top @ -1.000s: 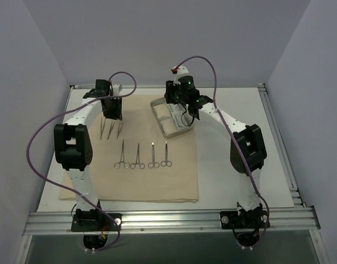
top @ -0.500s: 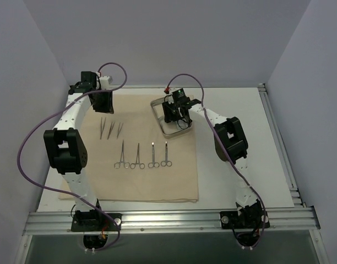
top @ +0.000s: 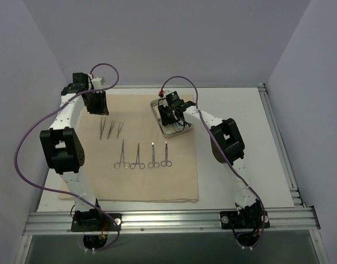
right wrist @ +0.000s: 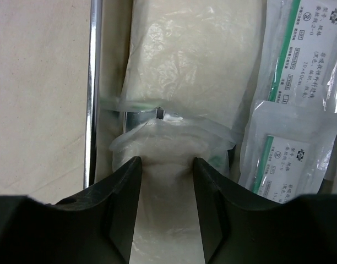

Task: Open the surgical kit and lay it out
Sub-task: Pick up the medical item from the container, then place the medical item in the surgical kit.

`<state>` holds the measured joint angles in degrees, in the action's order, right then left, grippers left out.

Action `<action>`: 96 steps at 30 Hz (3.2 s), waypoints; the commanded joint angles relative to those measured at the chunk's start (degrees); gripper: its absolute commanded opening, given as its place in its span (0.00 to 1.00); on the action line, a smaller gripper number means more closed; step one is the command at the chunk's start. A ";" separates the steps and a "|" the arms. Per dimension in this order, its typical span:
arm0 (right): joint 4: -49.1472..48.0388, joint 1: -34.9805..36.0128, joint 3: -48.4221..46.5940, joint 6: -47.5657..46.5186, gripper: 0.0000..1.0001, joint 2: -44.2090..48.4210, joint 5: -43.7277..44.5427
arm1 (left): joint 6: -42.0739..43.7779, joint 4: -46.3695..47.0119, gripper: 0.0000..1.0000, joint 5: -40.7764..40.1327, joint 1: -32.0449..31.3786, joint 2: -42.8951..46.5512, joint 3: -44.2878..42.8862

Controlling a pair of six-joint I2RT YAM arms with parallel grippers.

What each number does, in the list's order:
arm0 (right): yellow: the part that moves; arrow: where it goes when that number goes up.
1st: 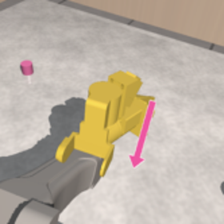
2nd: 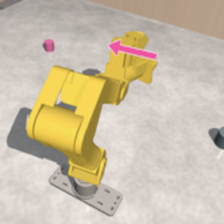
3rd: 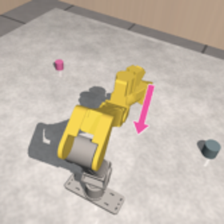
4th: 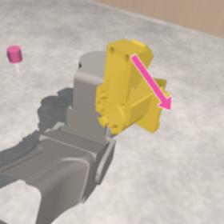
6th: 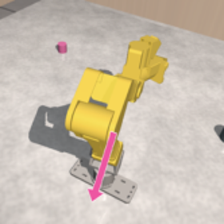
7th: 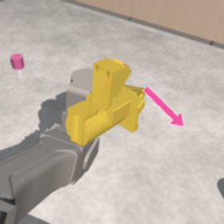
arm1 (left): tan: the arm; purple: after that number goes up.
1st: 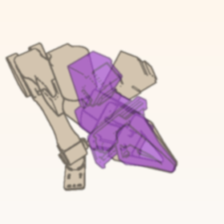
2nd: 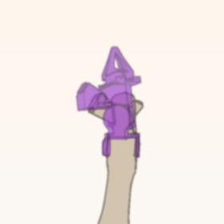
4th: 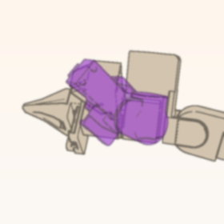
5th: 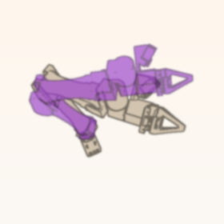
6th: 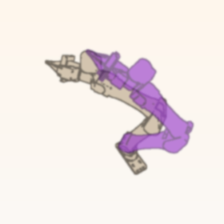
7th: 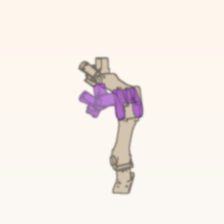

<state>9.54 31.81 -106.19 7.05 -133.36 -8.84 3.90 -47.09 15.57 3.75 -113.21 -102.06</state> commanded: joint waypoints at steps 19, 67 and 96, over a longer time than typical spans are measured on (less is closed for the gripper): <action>0.14 -0.35 -3.76 0.15 0.00 9.43 5.50 | -0.03 0.25 0.40 4.38 2.32 1.68 -1.65; -36.34 16.00 1.34 17.38 0.00 8.20 25.98 | -8.82 10.18 0.65 29.69 -6.91 2.56 -0.68; -36.26 13.80 11.79 12.73 0.54 17.51 17.37 | 23.21 -19.25 0.02 22.93 9.51 9.49 7.47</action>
<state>-24.91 46.41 -95.29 21.67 -122.78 8.99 13.32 -54.30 39.57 8.27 -109.43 -97.06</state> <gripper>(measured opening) 0.537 0.033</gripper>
